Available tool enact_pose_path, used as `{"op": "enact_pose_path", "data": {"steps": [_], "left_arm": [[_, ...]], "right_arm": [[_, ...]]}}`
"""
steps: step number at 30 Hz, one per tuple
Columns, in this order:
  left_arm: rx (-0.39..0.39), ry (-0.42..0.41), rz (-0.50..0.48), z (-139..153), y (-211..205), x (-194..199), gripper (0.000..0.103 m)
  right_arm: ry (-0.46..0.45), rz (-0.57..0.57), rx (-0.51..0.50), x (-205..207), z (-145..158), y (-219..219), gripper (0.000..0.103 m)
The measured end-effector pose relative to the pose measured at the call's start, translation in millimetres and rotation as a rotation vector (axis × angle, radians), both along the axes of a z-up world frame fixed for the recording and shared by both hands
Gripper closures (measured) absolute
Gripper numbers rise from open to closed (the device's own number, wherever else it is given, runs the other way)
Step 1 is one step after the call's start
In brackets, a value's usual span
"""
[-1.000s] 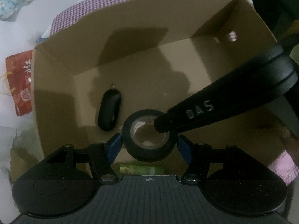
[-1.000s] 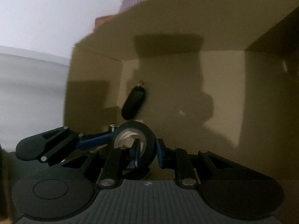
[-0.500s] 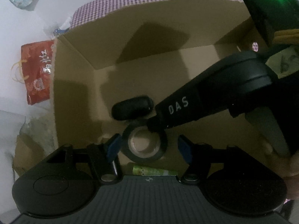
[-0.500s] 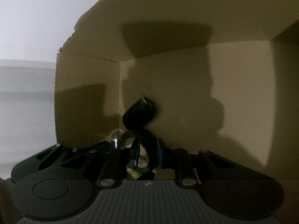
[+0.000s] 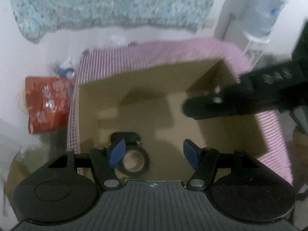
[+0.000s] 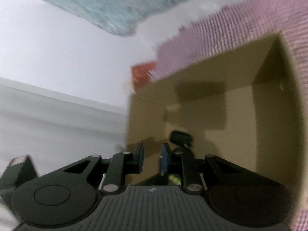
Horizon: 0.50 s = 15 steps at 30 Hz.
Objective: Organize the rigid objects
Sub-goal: 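Move the right gripper back out to the pink plastic lid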
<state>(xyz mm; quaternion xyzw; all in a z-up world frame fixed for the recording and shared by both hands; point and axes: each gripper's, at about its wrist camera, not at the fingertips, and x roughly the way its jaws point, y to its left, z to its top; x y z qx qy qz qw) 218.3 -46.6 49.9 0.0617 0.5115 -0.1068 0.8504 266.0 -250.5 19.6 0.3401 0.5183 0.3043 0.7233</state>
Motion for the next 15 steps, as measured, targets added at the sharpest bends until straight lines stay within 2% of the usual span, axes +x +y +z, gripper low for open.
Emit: {"op": "enact_pose_path", "data": {"steps": [4, 7, 11, 15], "left_arm": [[-0.058, -0.072, -0.034, 31, -6, -27, 0.037], [-0.113, -0.119, -0.055, 50, -7, -55, 0.037], [-0.184, -0.127, -0.049, 54, 5, -87, 0.037], [-0.205, -0.085, -0.018, 37, 21, -116, 0.036]], "right_arm": [[-0.097, -0.063, 0.067, -53, 29, -35, 0.081], [-0.153, -0.118, 0.086, -95, 38, -58, 0.081], [-0.187, -0.186, 0.056, -144, 28, -67, 0.081], [-0.152, -0.193, 0.013, -179, 7, -61, 0.081]]}}
